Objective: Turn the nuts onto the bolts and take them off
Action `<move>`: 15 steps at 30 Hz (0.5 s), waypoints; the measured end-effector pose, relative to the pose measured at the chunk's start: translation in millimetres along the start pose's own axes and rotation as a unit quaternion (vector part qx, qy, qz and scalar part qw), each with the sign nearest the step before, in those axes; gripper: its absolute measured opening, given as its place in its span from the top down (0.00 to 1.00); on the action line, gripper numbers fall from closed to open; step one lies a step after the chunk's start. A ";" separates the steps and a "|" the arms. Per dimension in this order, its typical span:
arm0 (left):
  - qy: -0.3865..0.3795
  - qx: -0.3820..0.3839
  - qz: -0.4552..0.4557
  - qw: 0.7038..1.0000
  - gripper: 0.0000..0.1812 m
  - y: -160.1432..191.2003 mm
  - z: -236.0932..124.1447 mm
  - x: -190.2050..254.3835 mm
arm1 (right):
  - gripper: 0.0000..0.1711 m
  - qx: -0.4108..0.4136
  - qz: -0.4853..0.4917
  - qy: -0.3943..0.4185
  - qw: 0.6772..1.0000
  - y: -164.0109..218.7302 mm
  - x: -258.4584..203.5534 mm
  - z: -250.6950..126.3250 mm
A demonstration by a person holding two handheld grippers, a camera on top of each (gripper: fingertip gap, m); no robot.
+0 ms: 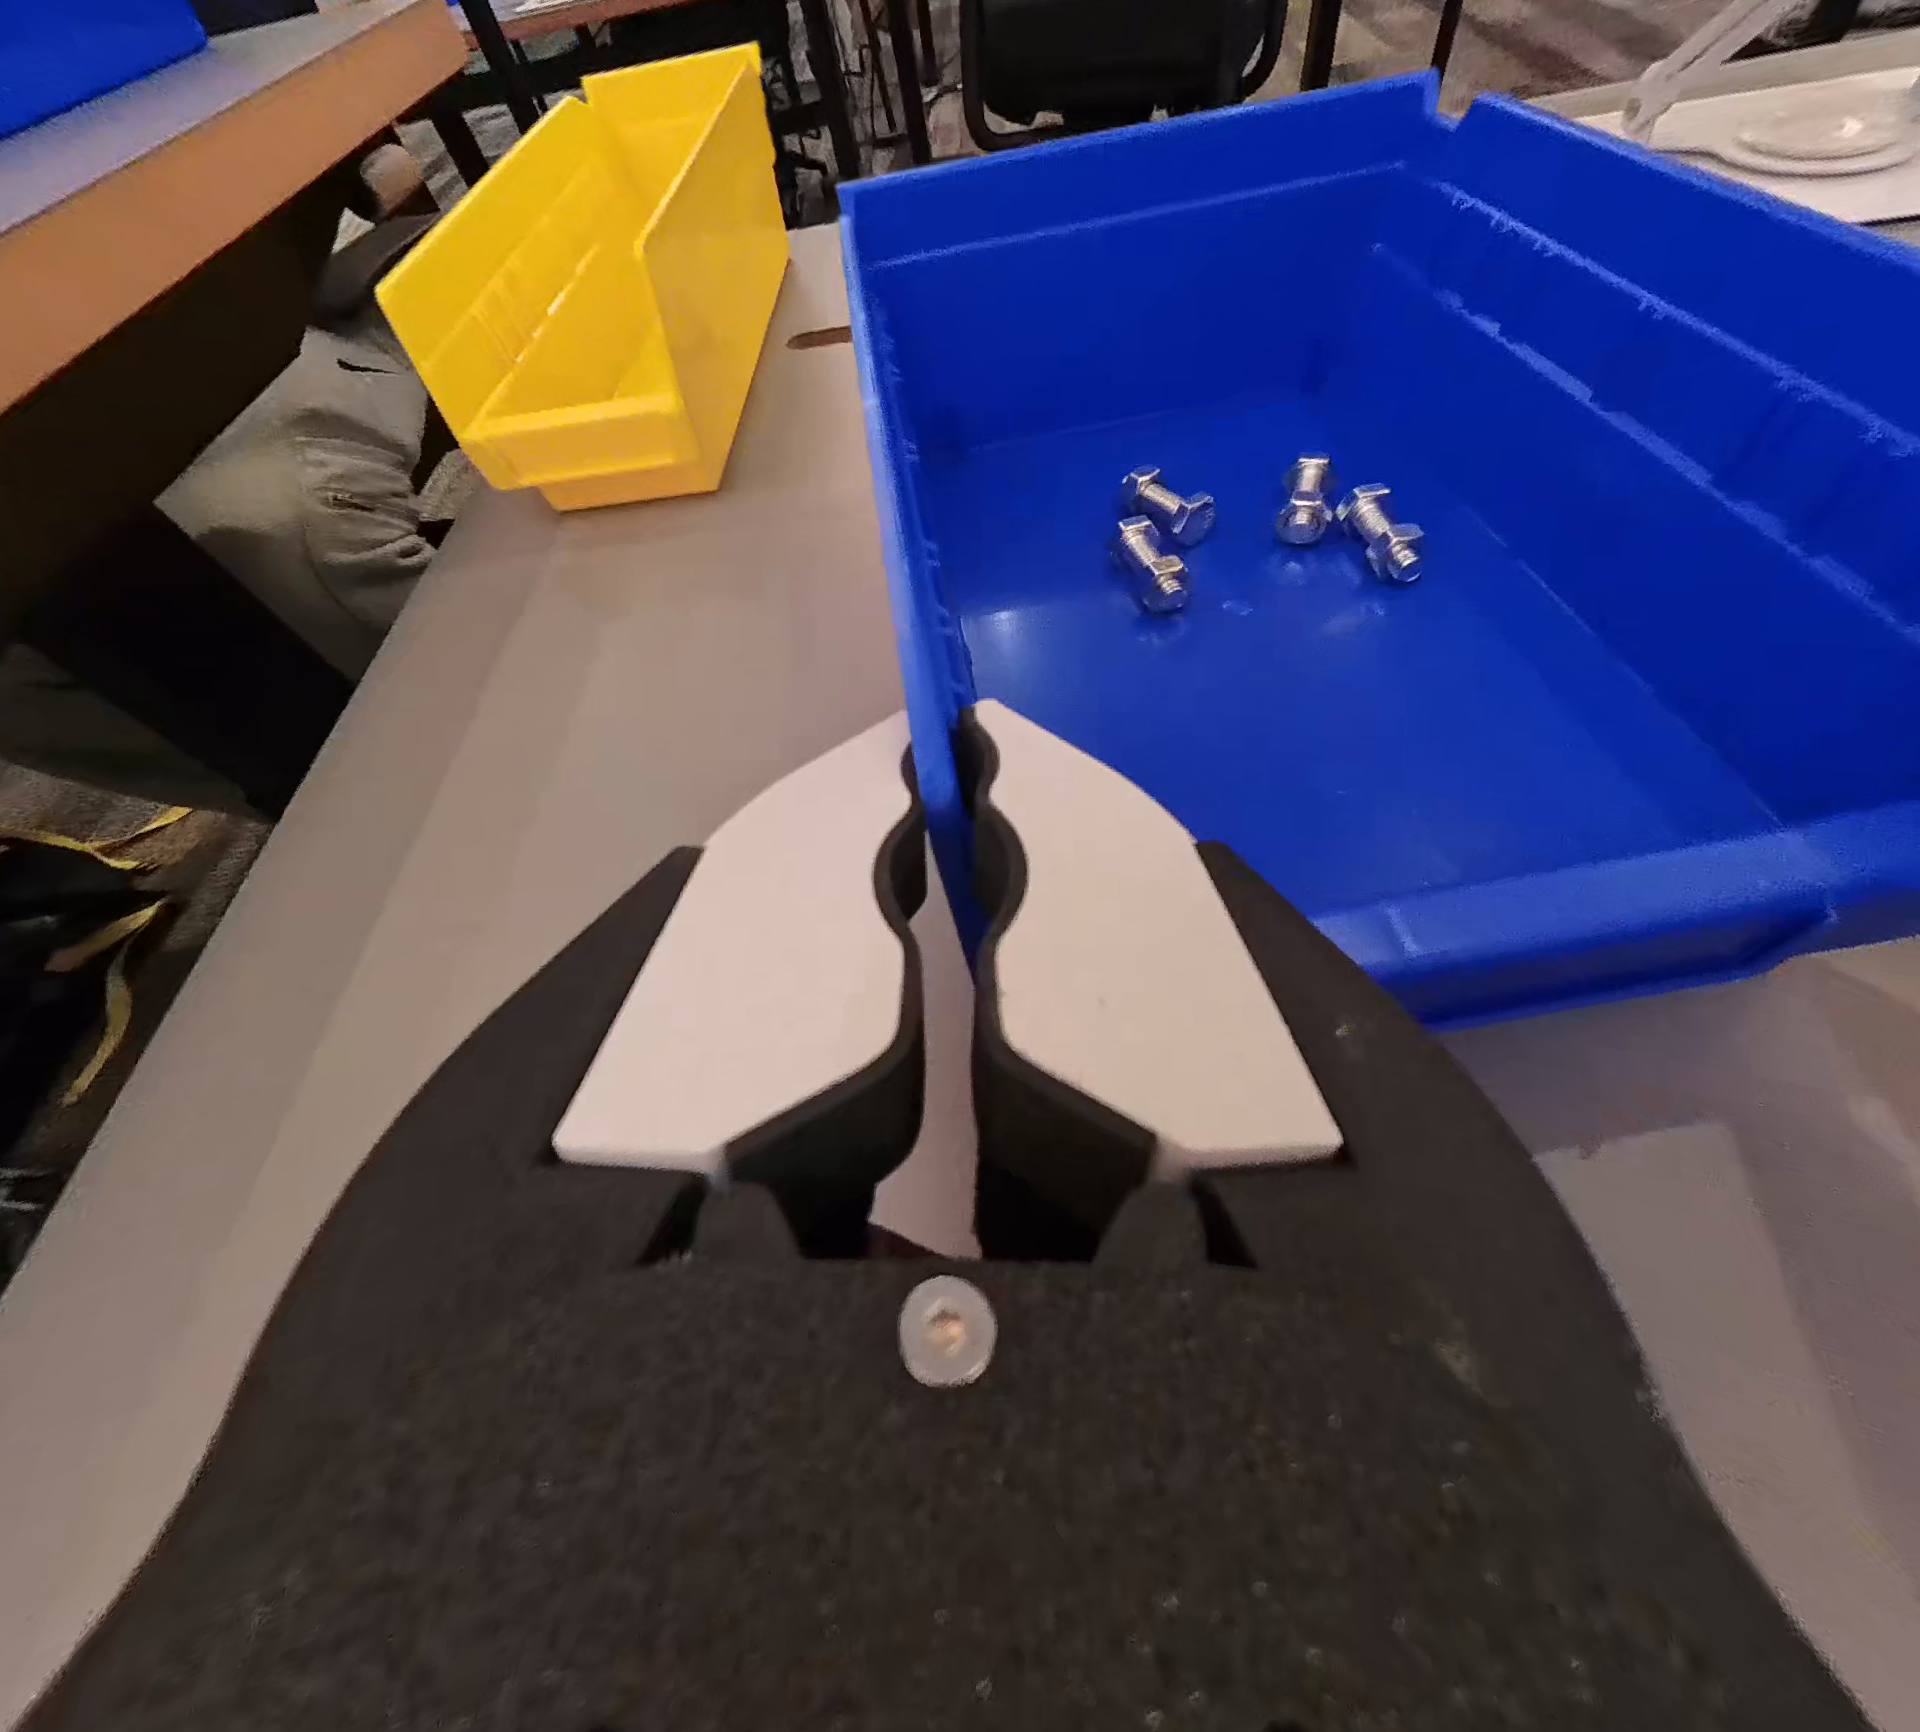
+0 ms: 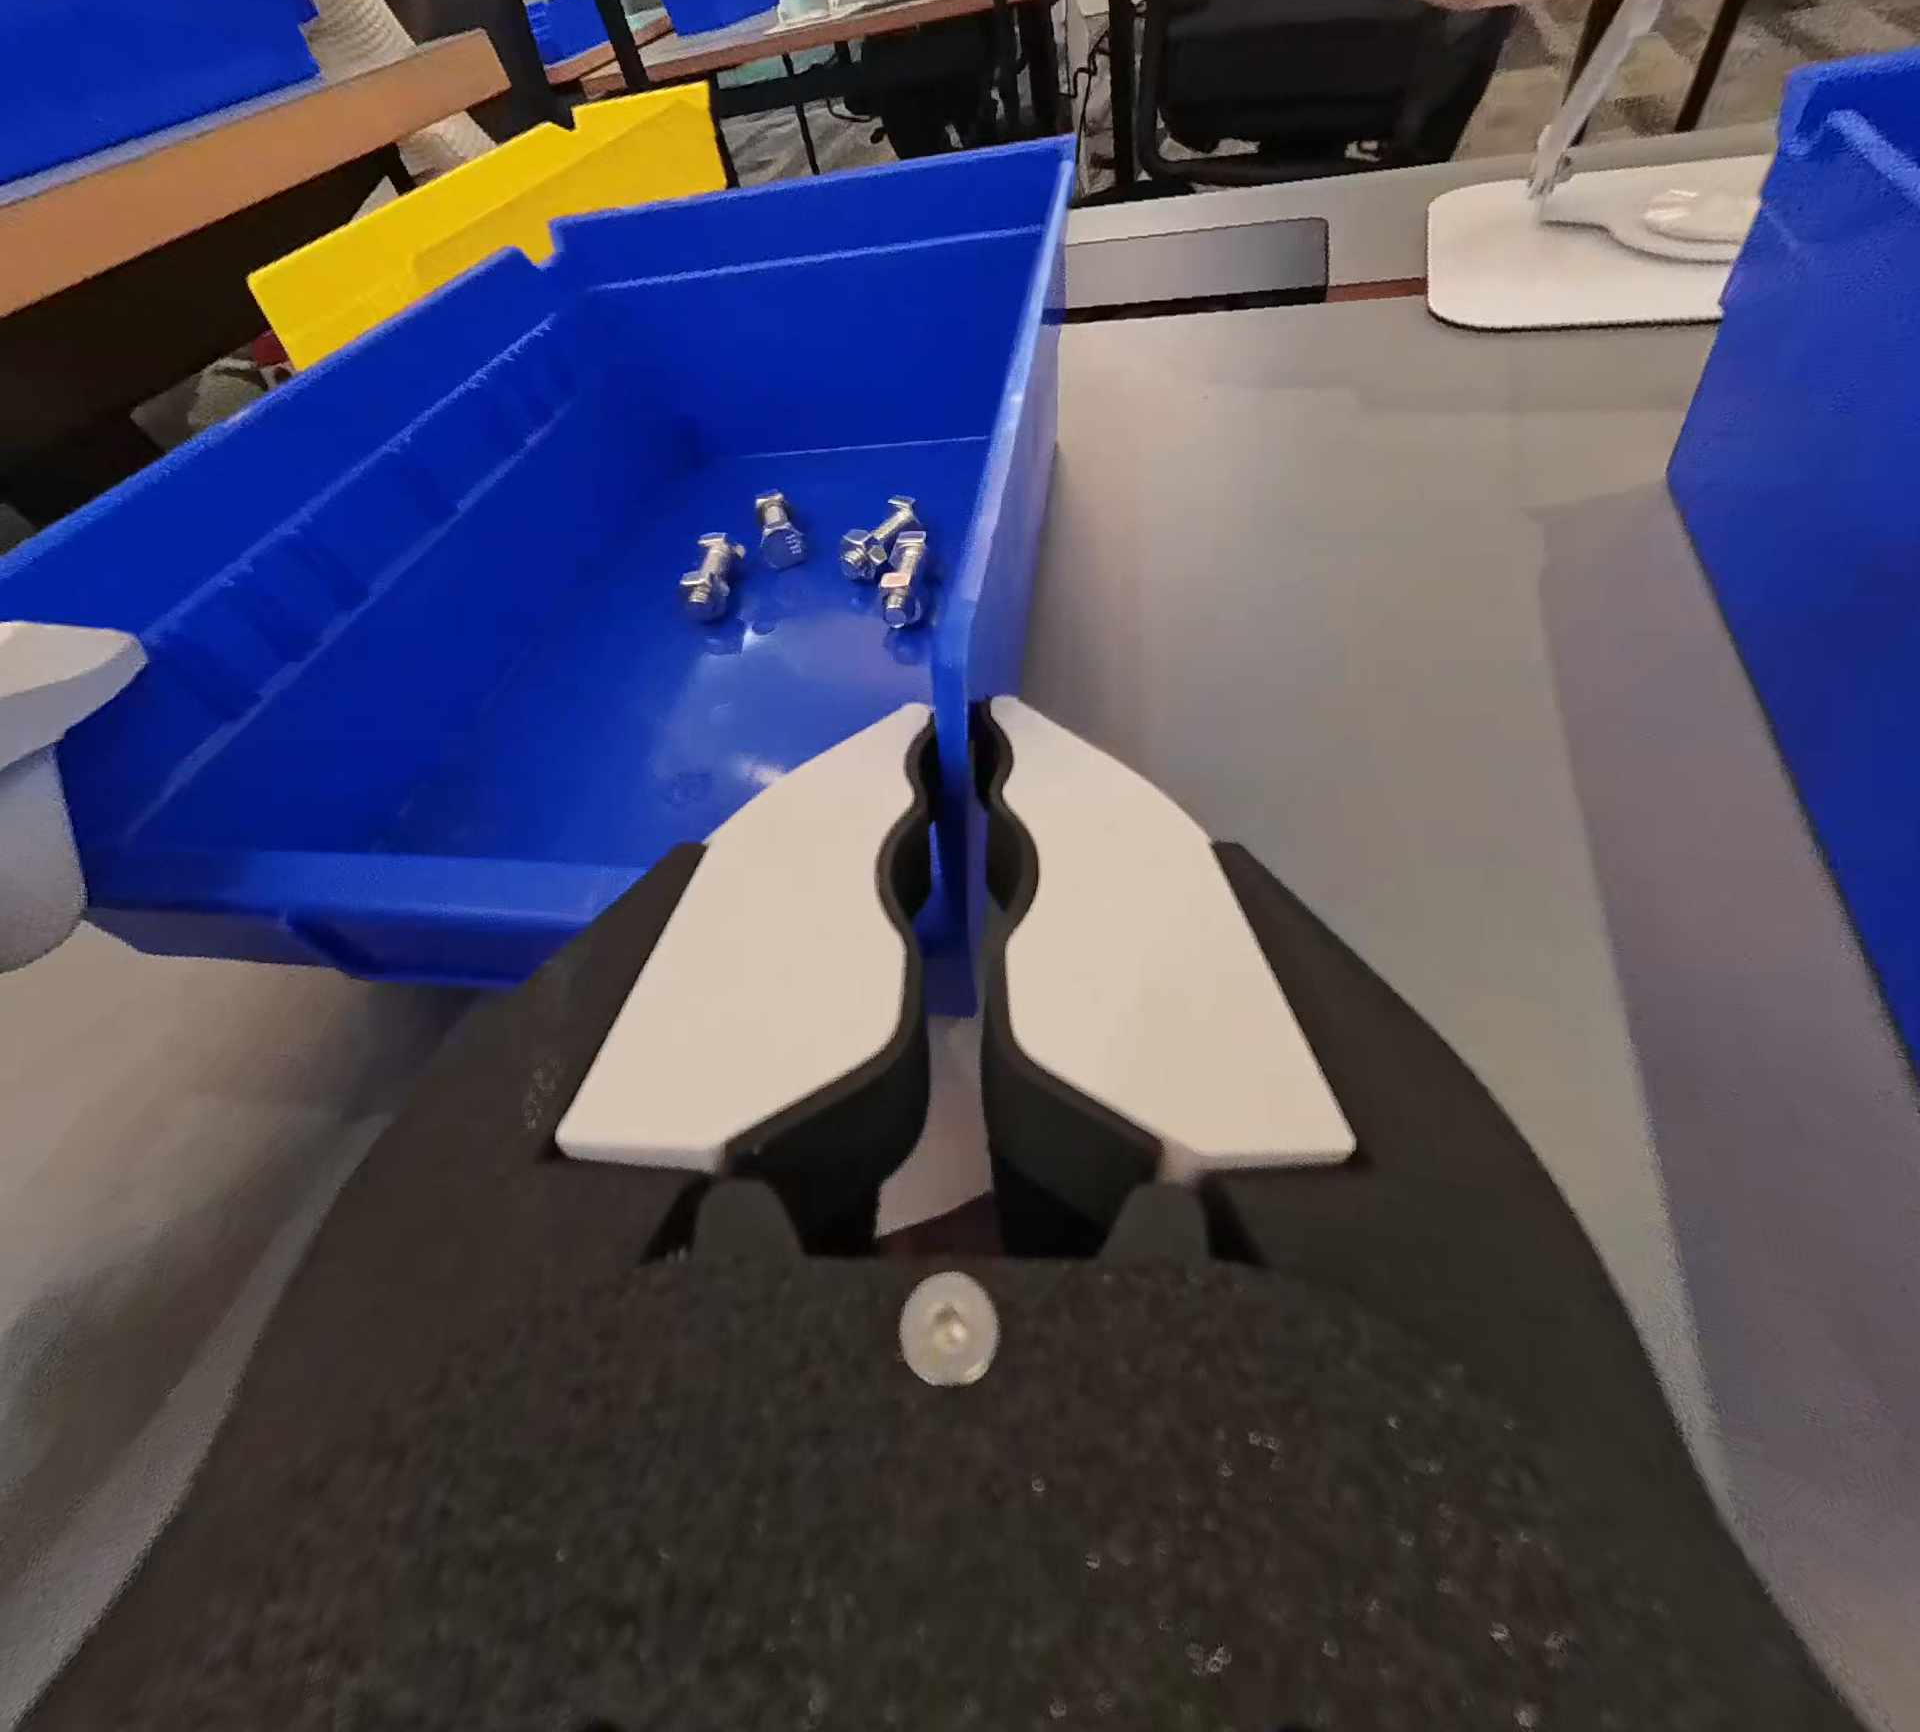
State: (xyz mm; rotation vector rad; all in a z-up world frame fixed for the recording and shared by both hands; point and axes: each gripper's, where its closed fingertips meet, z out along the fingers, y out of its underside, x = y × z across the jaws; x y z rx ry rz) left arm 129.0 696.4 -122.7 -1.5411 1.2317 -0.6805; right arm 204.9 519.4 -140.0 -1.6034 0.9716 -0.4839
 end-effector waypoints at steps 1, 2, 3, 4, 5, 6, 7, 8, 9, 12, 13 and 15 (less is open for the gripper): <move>0.001 -0.004 0.004 1.000 0.99 1.5 2.8 -2.1 | 0.97 -0.005 0.006 0.003 1.000 1.6 -1.6 0.4; 0.002 -0.004 0.006 1.000 0.99 2.8 5.2 -4.3 | 0.97 -0.010 0.008 0.004 1.000 3.6 -3.5 0.6; 0.006 -0.002 0.003 1.000 0.99 4.0 6.9 -6.4 | 0.97 -0.013 0.007 0.002 1.000 5.4 -5.6 0.7; 0.011 0.000 -0.001 1.000 0.99 5.0 8.2 -8.1 | 0.96 -0.015 0.007 -0.003 1.000 7.1 -7.5 0.8; 0.014 0.001 0.000 1.000 0.99 6.2 9.3 -9.6 | 0.96 -0.017 0.010 -0.007 1.000 9.2 -9.3 1.0; 0.012 0.003 0.003 1.000 0.99 7.3 10.7 -11.5 | 0.96 -0.022 0.010 -0.011 1.000 11.1 -11.2 1.2; 0.009 0.006 0.002 1.000 0.98 8.8 12.0 -13.6 | 0.96 -0.024 0.011 -0.014 1.000 11.8 -13.1 1.4; 0.013 0.010 -0.003 1.000 0.98 9.6 12.5 -14.2 | 0.95 -0.024 0.014 -0.017 0.999 11.8 -14.2 1.6; 0.017 0.013 -0.009 1.000 0.98 11.4 12.9 -15.0 | 0.95 -0.023 0.017 -0.022 0.999 11.7 -15.4 1.7; 0.024 0.020 -0.009 0.999 0.96 15.8 13.2 -17.6 | 0.89 -0.021 0.025 -0.045 0.998 12.0 -22.4 0.0; 0.019 0.017 0.002 1.000 0.95 18.0 13.1 -18.8 | 0.89 -0.021 0.022 -0.053 0.998 12.1 -24.6 -1.4; 0.001 0.030 0.026 0.999 0.86 17.6 11.8 -19.7 | 0.86 -0.012 0.011 -0.072 0.997 9.5 -28.8 -6.0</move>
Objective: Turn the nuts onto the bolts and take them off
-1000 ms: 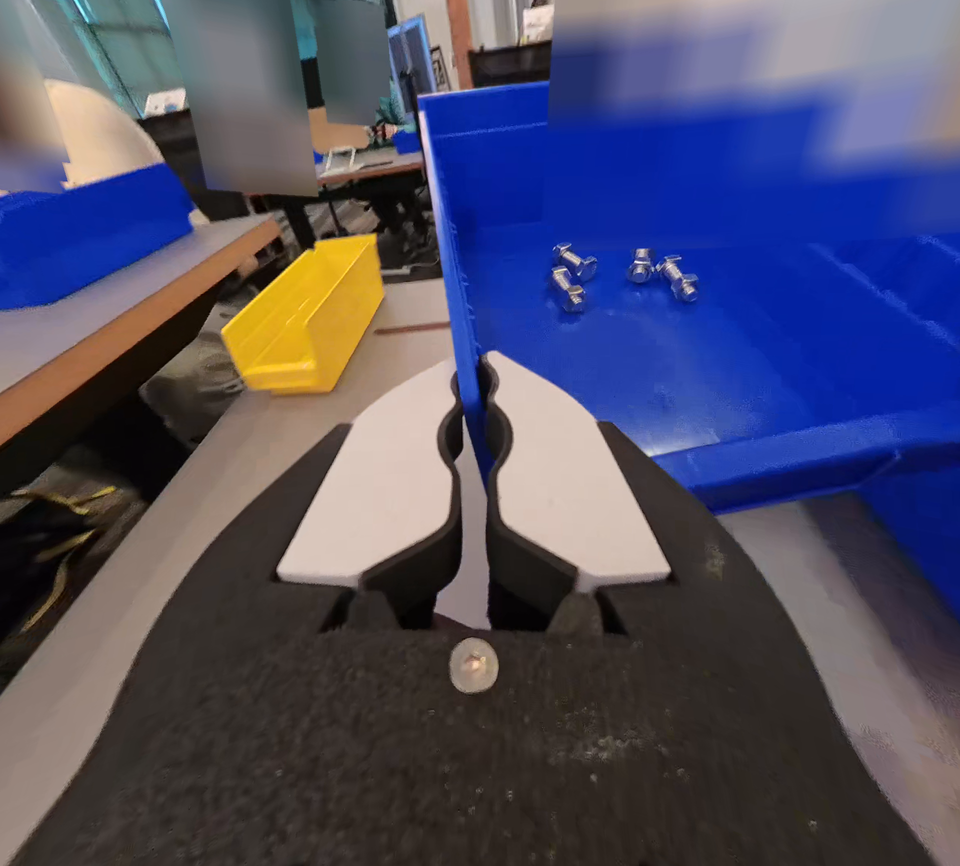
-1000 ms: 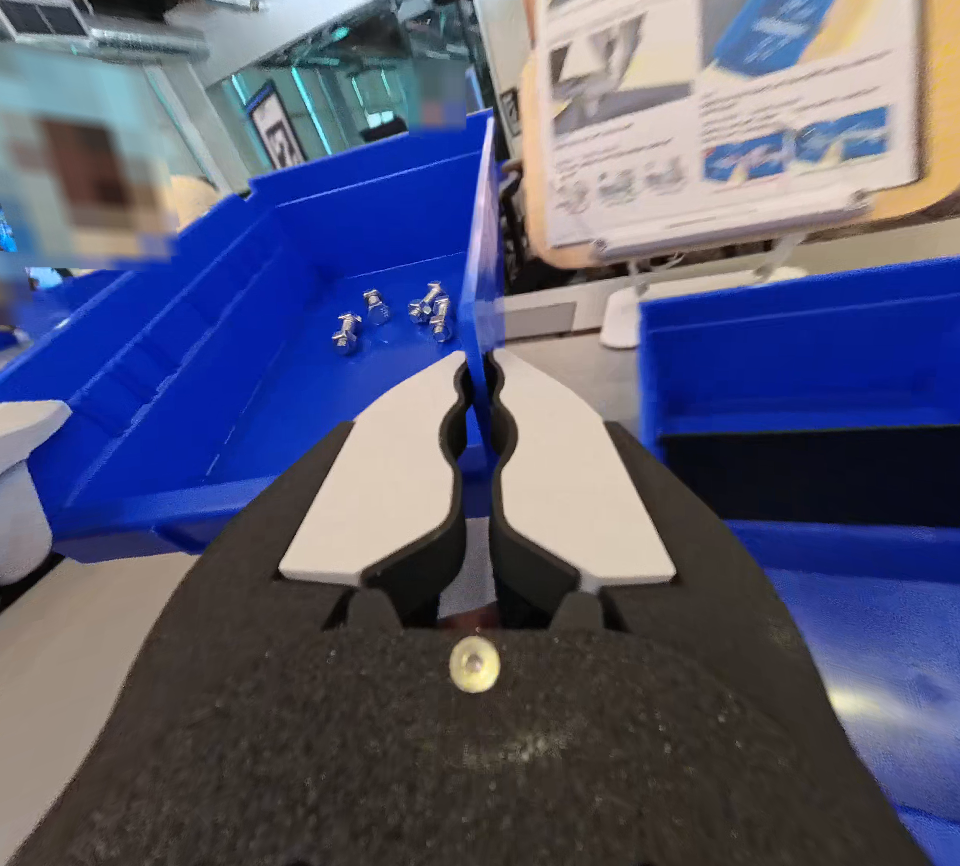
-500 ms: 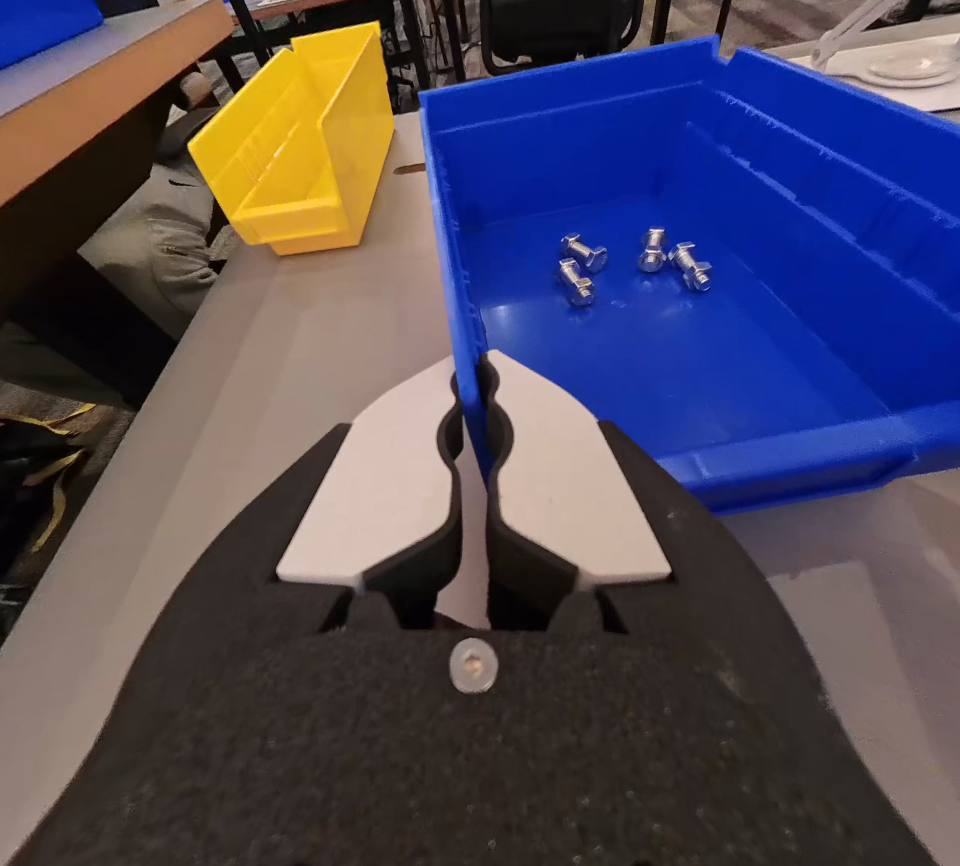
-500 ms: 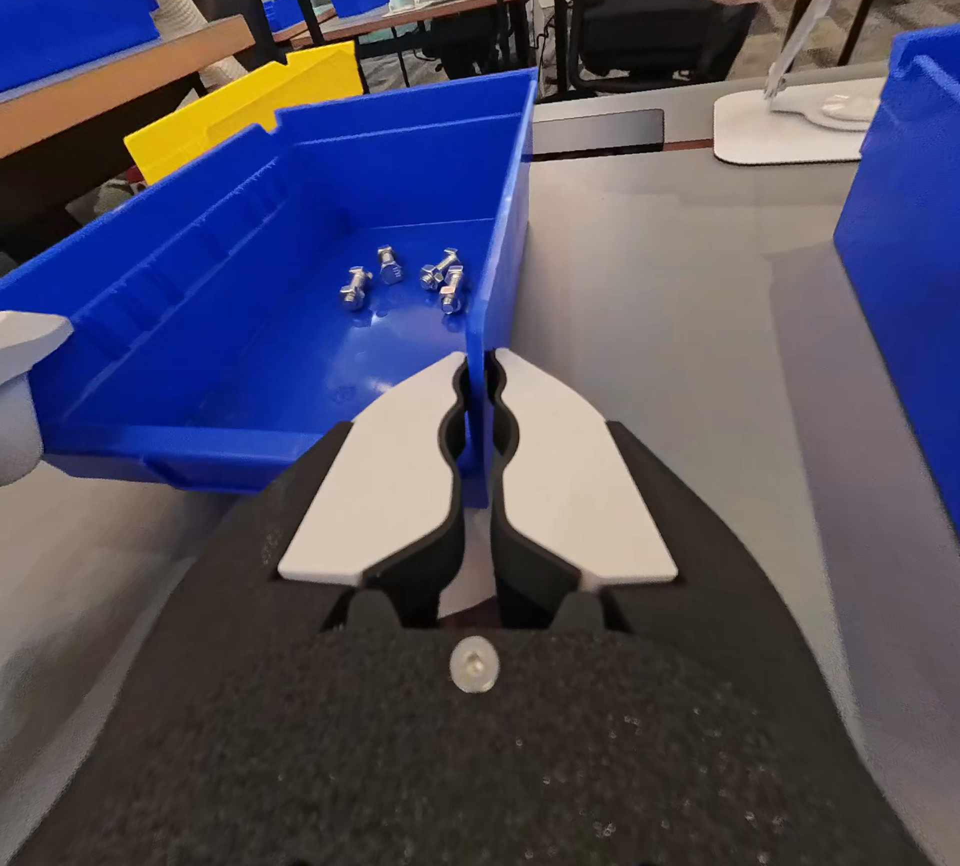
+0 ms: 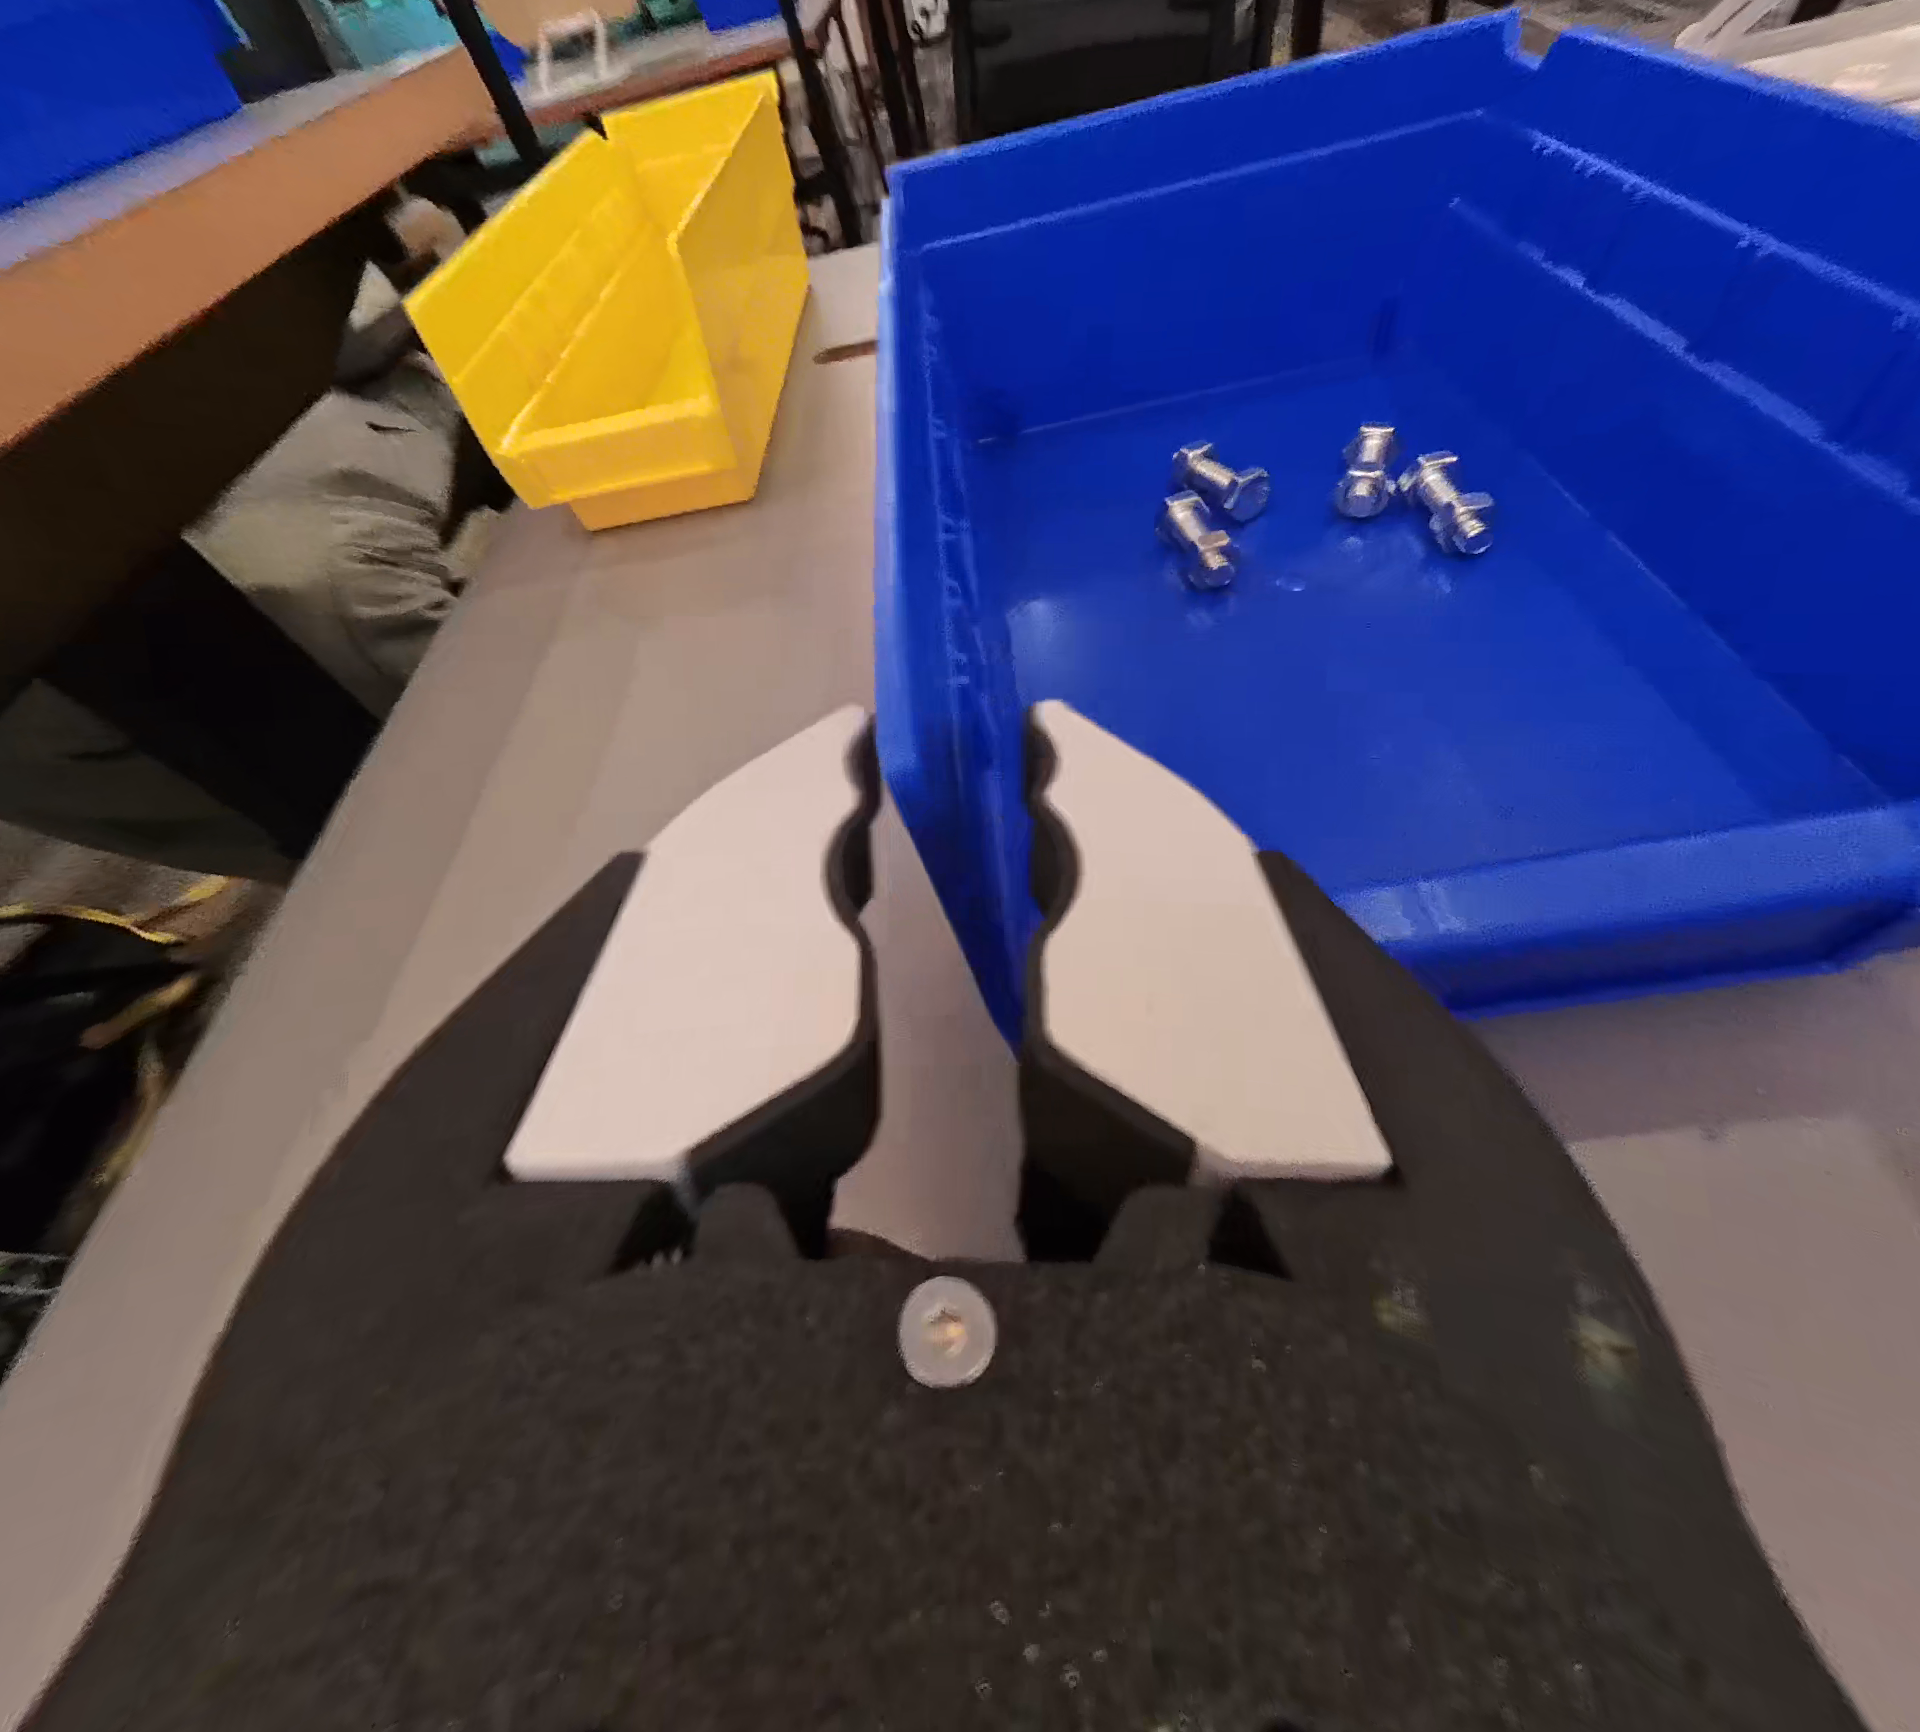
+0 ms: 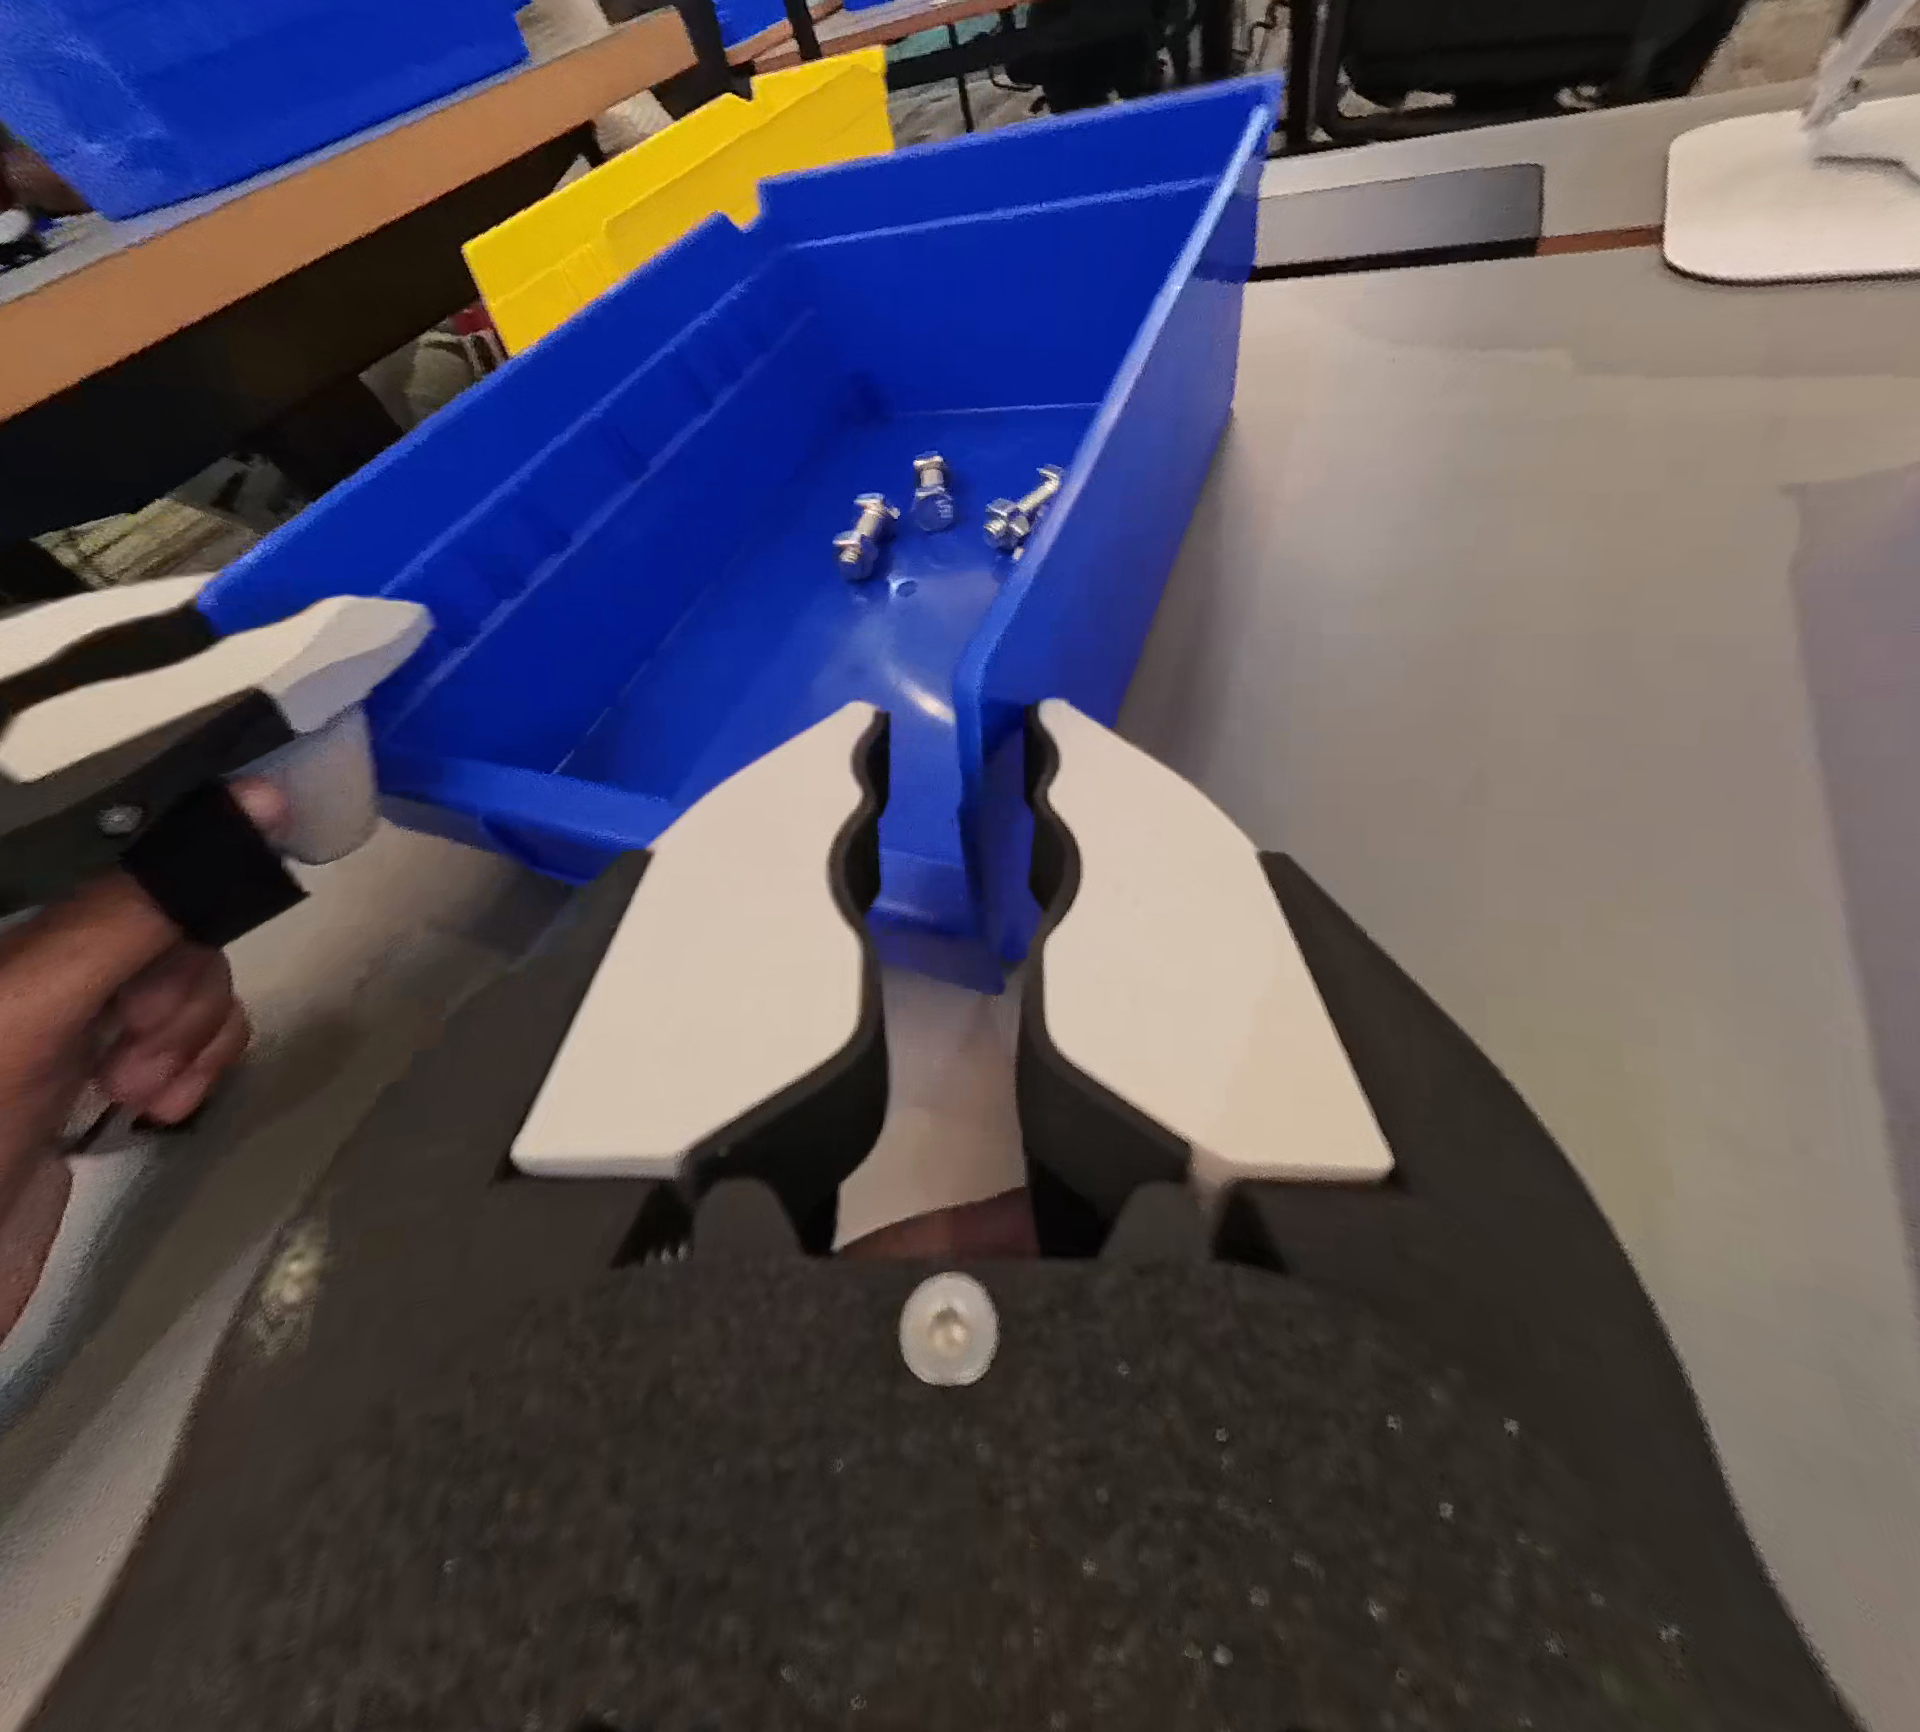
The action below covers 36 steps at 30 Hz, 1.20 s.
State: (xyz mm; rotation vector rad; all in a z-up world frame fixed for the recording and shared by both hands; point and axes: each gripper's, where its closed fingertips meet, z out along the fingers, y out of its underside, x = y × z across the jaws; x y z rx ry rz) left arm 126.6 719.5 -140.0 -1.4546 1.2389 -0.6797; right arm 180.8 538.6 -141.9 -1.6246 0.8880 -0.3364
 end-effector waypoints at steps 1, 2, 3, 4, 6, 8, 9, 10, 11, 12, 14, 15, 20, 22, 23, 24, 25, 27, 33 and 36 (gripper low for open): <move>-0.015 0.007 0.011 1.000 0.80 -2.0 -2.5 -0.8 | 0.82 0.007 -0.009 -0.009 1.000 -3.1 -1.3 -4.0; -0.031 0.017 0.018 0.999 0.78 -5.5 -7.2 -1.8 | 0.78 0.016 -0.022 -0.015 1.000 -7.8 -0.8 -9.8; -0.043 0.031 0.020 0.998 0.75 -10.9 -13.7 -1.1 | 0.76 0.028 -0.040 -0.021 0.999 -13.4 0.9 -18.0; -0.055 0.044 0.019 0.997 0.71 -16.6 -22.2 -0.2 | 0.74 0.043 -0.058 -0.028 0.997 -19.6 3.8 -28.6; -0.072 0.060 0.005 0.996 0.67 -28.5 -42.9 5.9 | 0.76 0.070 -0.090 -0.042 0.993 -32.1 14.0 -57.1; -0.053 0.084 -0.035 0.994 0.65 -43.7 -64.2 28.9 | 0.75 0.105 -0.119 -0.063 0.985 -45.8 29.1 -93.4; -0.028 0.096 -0.061 0.993 0.64 -51.7 -73.2 48.7 | 0.76 0.123 -0.133 -0.057 0.982 -54.0 42.9 -111.6; 0.010 0.106 -0.082 0.991 0.63 -59.7 -80.7 74.4 | 0.77 0.140 -0.147 -0.039 0.978 -62.7 60.7 -129.0; 0.045 0.110 -0.099 0.988 0.62 -66.4 -86.7 102.6 | 0.77 0.153 -0.161 -0.019 0.975 -71.1 80.2 -145.6; 0.078 0.110 -0.111 0.985 0.61 -72.1 -91.0 132.5 | 0.77 0.163 -0.173 0.009 0.971 -79.2 102.8 -161.0; 0.125 0.108 -0.115 0.980 0.60 -81.4 -95.6 191.4 | 0.78 0.170 -0.178 0.076 0.966 -91.6 154.6 -189.5; 0.138 0.104 -0.111 0.979 0.61 -84.3 -95.2 218.5 | 0.78 0.165 -0.170 0.109 0.965 -94.6 182.1 -201.2; 0.192 0.020 -0.091 0.977 0.65 -79.1 -67.8 329.2 | 0.73 0.077 -0.079 0.231 0.967 -66.4 312.1 -225.8; 0.188 0.000 -0.089 0.978 0.66 -78.6 -52.4 351.9 | 0.72 0.050 -0.036 0.221 0.973 -50.7 332.5 -219.4; 0.187 -0.011 -0.087 0.978 0.66 -77.7 -45.2 361.1 | 0.72 0.032 -0.023 0.214 0.976 -42.8 337.6 -213.1; 0.190 -0.029 -0.088 0.978 0.66 -75.3 -40.0 369.9 | 0.74 0.013 -0.016 0.205 0.978 -34.9 340.6 -205.9; 0.196 -0.045 -0.091 0.975 0.68 -72.9 -36.9 378.5 | 0.78 -0.005 -0.008 0.198 0.980 -27.5 342.6 -198.7; 0.200 -0.073 -0.092 0.973 0.80 -65.9 -32.5 392.0 | 0.95 -0.024 0.007 0.169 0.985 -20.1 340.2 -186.9; 0.127 -0.086 -0.046 0.987 0.96 -68.3 -23.2 403.3 | 0.98 -0.026 0.001 0.201 0.979 -26.6 365.3 -190.4; 0.147 -0.070 -0.038 0.986 0.97 -80.3 -24.3 435.9 | 0.98 -0.013 0.012 0.225 0.974 -33.3 391.0 -212.1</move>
